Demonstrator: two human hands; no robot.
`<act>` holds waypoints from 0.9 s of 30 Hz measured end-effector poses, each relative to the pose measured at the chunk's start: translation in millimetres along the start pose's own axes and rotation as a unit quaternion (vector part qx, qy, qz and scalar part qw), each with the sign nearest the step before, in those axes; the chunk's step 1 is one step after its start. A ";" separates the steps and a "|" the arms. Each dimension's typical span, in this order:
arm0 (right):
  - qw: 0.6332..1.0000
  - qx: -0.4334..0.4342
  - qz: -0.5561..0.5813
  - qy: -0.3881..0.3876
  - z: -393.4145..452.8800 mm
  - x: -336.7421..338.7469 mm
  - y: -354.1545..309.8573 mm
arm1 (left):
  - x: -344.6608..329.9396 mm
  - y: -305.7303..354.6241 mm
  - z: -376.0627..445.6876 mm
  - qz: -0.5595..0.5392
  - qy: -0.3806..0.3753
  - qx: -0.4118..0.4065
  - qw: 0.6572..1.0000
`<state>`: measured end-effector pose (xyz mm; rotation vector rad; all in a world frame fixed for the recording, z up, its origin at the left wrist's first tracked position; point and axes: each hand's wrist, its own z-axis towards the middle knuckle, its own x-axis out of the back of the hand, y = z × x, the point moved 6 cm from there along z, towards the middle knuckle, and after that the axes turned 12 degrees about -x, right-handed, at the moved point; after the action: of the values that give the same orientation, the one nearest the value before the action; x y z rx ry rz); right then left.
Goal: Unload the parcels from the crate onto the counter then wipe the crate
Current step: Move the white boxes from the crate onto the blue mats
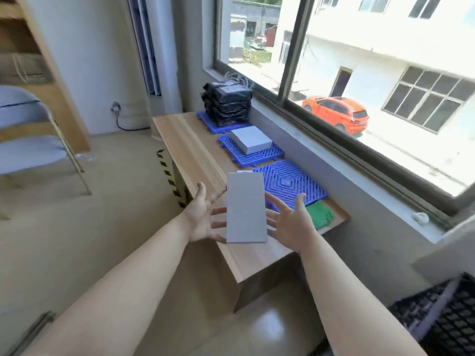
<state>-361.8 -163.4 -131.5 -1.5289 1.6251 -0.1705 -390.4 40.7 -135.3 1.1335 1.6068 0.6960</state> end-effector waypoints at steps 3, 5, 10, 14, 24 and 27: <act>0.999 -0.019 -0.026 -0.012 54.7 -74.3 11.1 | 80.0 33.8 -1.6 -0.010 0.001 -0.008 1.000; 0.999 -0.029 -0.038 -0.023 84.0 -115.7 20.6 | 125.5 49.4 -2.6 -0.018 0.010 -0.004 1.000; 0.995 -0.065 -0.067 -0.036 149.9 -180.7 33.6 | 209.3 69.5 3.9 -0.043 0.039 0.006 0.998; 0.992 -0.084 -0.091 -0.029 202.2 -209.6 26.7 | 253.4 82.6 27.2 -0.042 0.058 0.010 0.997; 0.995 -0.086 -0.052 0.002 356.5 -217.4 -56.6 | 307.8 144.1 183.0 -0.051 0.063 0.043 0.996; 0.996 -0.084 -0.026 0.009 392.5 -212.2 -103.2 | 305.2 172.9 242.3 -0.052 0.058 0.048 0.996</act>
<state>-57.2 171.0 -202.8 -1.7023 1.6477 -0.0776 -120.5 366.4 -188.3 1.0874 1.8005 0.6308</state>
